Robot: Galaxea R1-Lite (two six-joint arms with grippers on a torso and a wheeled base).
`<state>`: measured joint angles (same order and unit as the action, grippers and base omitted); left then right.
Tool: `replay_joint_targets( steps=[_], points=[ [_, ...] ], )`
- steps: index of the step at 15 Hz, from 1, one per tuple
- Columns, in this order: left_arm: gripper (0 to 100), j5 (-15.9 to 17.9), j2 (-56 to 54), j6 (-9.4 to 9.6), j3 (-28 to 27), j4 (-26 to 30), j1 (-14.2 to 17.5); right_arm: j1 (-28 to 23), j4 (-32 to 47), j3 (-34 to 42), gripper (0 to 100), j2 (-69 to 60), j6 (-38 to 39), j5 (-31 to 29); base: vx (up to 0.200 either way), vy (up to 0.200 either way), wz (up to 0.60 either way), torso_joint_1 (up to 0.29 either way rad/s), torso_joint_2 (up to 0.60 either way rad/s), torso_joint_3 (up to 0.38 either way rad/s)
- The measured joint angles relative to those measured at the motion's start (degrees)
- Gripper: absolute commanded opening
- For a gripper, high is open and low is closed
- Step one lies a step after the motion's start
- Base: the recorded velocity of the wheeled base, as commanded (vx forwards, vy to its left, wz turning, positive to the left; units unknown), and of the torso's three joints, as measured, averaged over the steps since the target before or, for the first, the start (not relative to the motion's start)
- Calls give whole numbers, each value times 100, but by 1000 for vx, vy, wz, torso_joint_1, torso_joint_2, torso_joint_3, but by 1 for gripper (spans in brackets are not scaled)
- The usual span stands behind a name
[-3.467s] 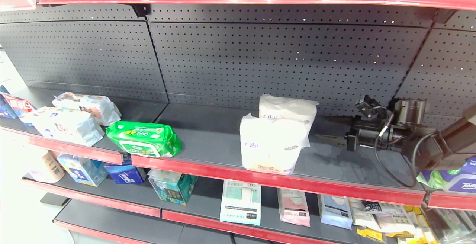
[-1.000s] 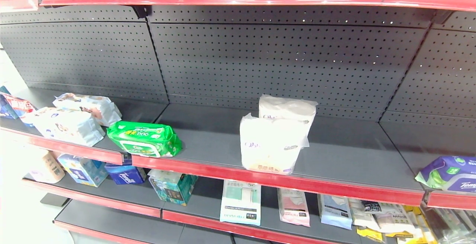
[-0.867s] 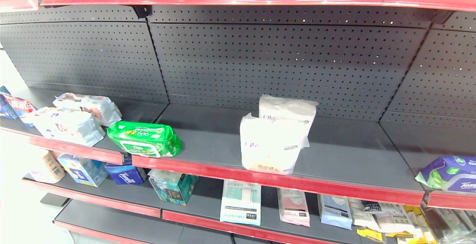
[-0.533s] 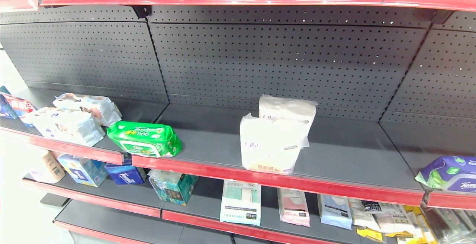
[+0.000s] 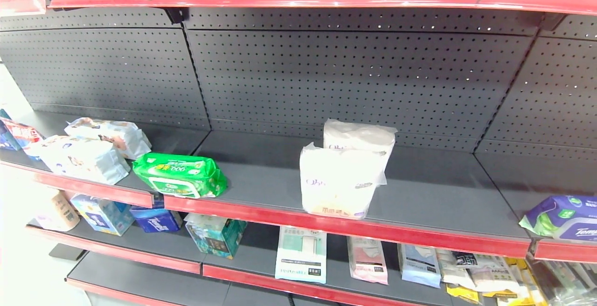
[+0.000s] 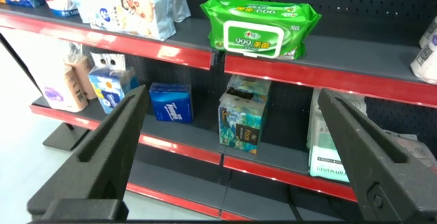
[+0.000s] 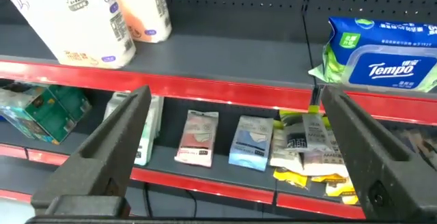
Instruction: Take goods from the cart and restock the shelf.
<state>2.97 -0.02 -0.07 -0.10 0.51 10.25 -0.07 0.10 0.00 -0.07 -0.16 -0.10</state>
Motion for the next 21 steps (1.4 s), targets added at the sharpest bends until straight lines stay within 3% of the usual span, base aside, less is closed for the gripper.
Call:
replay_joint_targets(
  steps=[5, 11, 13, 15, 17, 21],
  points=[
    [100, 2, 0, 0, 0, 0, 0, -2, -2, 0, 100, 2, 2, 0, 0, 0, -600, 5, 5, 1],
    [100, 30, 0, 12, -6, 11, -17, -4, 0, 0, 100, 0, -2, 2, 0, 0, 0, 0, 0, 0],
    [100, 182, 10, 80, -80, -5, -107, 0, 0, 0, 100, 2, -2, 0, 0, 0, 0, 0, 0, 0],
    [100, 282, 223, -55, -566, -113, -202, -4, 0, 0, 100, 0, -5, 0, 0, 0, 0, 0, 0, 0],
    [100, 257, 1025, -250, -1393, -313, -238, -4, 0, 0, 100, 0, -2, 0, 0, 0, 0, 0, 0, 0],
    [100, -121, 3992, -187, -2867, -621, -174, -4, 0, 0, 100, 0, -5, 0, 0, 0, 0, 0, 0, 0]
  ],
)
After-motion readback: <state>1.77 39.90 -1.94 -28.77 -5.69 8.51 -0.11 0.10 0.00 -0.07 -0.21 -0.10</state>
